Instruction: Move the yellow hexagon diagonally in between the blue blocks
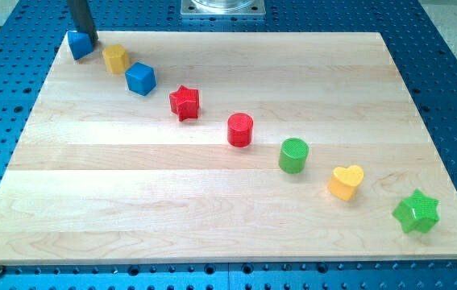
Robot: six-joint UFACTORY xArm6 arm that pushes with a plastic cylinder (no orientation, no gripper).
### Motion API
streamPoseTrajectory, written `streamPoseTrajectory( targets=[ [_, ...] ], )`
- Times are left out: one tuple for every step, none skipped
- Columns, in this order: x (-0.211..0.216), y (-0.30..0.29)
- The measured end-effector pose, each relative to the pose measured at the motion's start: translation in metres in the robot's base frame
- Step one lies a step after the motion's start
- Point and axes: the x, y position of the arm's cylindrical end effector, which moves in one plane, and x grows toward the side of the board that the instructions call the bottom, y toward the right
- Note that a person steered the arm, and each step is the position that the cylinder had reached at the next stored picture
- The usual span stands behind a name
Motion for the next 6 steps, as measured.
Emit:
streamPoseTrajectory(
  targets=[
    [-0.016,0.061],
    [0.000,0.079],
    [0.026,0.097],
    [0.054,0.106],
    [0.056,0.069],
    [0.056,0.057]
  ],
)
